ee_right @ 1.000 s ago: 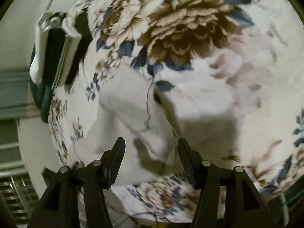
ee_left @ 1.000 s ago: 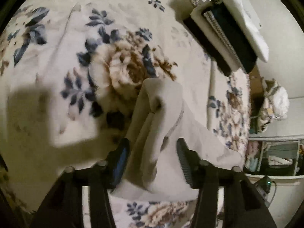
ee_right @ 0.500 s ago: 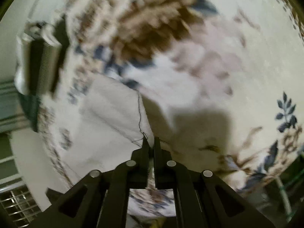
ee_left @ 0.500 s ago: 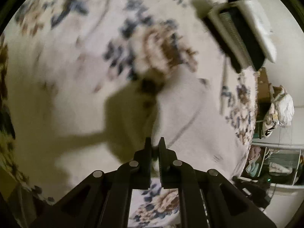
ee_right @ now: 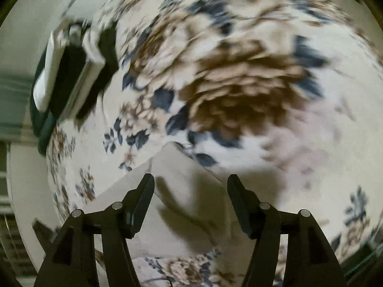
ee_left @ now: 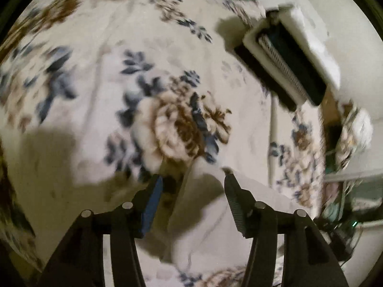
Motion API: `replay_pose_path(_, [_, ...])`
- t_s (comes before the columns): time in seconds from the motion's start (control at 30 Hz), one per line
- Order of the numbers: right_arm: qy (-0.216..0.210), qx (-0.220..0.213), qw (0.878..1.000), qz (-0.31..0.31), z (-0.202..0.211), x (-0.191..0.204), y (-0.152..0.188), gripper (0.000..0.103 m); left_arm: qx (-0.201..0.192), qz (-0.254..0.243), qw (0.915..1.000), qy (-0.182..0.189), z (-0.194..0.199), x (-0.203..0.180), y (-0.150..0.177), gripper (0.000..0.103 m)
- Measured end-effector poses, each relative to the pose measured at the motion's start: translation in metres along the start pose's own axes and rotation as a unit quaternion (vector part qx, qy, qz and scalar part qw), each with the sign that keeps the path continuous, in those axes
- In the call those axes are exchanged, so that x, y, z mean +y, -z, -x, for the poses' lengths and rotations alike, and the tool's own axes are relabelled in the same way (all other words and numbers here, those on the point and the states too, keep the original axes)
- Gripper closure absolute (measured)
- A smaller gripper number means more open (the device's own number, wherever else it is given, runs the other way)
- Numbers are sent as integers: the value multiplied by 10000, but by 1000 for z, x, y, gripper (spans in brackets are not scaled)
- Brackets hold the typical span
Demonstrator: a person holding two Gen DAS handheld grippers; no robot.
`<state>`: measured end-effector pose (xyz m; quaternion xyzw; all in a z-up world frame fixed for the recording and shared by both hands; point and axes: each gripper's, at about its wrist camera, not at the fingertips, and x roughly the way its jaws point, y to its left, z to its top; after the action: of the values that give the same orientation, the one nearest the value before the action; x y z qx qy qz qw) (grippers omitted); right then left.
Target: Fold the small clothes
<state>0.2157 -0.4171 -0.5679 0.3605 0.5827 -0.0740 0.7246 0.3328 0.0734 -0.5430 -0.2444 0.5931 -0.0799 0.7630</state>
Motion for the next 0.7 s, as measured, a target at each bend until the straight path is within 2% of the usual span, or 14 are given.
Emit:
replay_pose_path(0.1, [-18,237,9997,27,-23,7,-10,38,159,-325,9993,-14,-21,-9,-3,55])
replay_pose_path(0.13, [-2,234,9997,-19,-27,6,-13,55,164,-433,9989,-7,-27,-12,-3,70])
replay_pose_path(0.17, [1,188,9998,-75,-28,3,-13,82,233,-469,9986,22,-32,-13,-2,87])
replay_pose_path(0.2, [-46,174,9997,-164,-29,2,-15,84,377,-446,9983,27,-37,-11,-3,95])
replay_pose_path(0.27, [-59,30,9993,-369,-29,-5,-17,92,320,-393,9987,-61,-38,-4,-4,95])
replay_pose_path(0.43, [242,117,9983,-508,-49,-12,-19,93,413,-214,9989,-73,-50,14,-8,94])
replay_pose_path(0.5, [185,230,9983,-502,-54,-8,-22,92,441,-231,9987,-70,-50,12,-9,91])
replay_pose_path(0.57, [-23,375,9977,-556,-48,-10,-23,83,504,-137,9986,95,-41,13,-10,89])
replay_pose_path(0.6, [-286,472,9964,-640,-44,-14,-24,79,517,-65,9985,184,-35,14,-9,82])
replay_pose_path(0.67, [-716,542,9934,-710,-32,-22,-21,55,453,100,9977,496,-17,24,1,66])
replay_pose_path(0.7, [-766,544,9933,-667,-27,-26,-18,51,430,193,9967,654,-9,33,7,51])
